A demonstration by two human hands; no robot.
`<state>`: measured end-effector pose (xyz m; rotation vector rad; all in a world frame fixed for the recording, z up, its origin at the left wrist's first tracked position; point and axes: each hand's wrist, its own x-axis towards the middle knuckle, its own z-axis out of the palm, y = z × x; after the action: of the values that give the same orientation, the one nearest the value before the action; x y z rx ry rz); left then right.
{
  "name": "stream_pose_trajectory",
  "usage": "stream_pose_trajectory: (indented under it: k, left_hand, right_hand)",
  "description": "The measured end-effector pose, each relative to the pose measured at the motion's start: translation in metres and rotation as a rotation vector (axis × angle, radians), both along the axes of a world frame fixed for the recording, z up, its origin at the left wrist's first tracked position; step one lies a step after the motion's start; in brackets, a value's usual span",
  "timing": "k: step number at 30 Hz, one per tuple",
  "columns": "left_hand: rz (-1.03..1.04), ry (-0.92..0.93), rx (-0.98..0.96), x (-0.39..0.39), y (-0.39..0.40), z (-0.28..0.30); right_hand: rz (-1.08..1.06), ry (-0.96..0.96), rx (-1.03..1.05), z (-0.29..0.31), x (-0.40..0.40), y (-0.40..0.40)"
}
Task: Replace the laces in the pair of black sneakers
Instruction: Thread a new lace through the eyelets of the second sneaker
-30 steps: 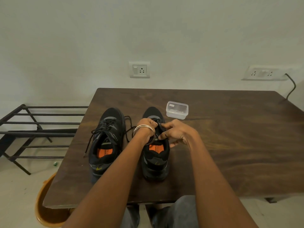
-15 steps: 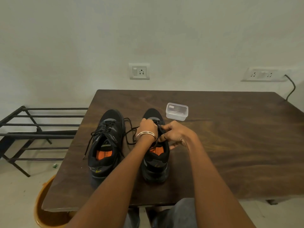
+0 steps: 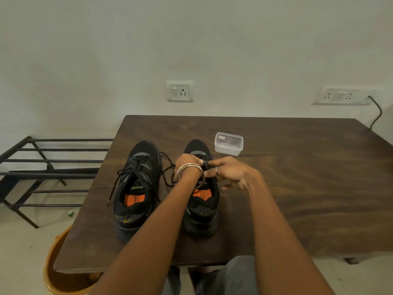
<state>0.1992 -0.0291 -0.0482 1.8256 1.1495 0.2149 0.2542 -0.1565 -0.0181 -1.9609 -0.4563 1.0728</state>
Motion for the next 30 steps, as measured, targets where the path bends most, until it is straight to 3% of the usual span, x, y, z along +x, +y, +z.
stream_pose_trajectory:
  k: [3,6,9,13,16,20,24,28,30]
  left_hand:
    - [-0.016,-0.018,-0.037,-0.002,0.002,-0.002]
    - [-0.066,-0.071,-0.046,-0.007,0.004,-0.003]
    - [-0.174,-0.091,-0.012,-0.016,0.005,0.0]
    - [-0.303,-0.068,0.035,-0.026,0.013,0.008]
    - [-0.376,0.075,0.225,-0.029,0.017,0.012]
    - [-0.345,0.123,0.227,-0.035,0.014,0.023]
    - [-0.279,0.174,0.159,-0.044,0.005,0.027]
    - [-0.291,0.194,0.171,-0.049,0.001,0.026]
    - [-0.292,0.189,0.143,-0.051,0.003,0.027]
  right_hand:
    - [-0.21,0.063,0.107,-0.005,0.002,0.003]
    - [-0.386,-0.079,0.142,-0.013,0.0,0.019]
    - [-0.42,-0.308,0.079,-0.024,0.002,0.037]
    - [-0.444,-0.406,-0.013,-0.029,0.009,0.045]
    - [-0.439,-0.488,-0.042,-0.023,0.008,0.046]
    - [-0.413,-0.684,-0.009,0.007,-0.001,0.039]
    - [-0.681,-0.64,0.343,0.051,-0.008,0.024]
    - [-0.976,-0.236,1.092,0.092,-0.011,0.008]
    - [-1.06,-0.276,1.272,0.106,-0.01,-0.002]
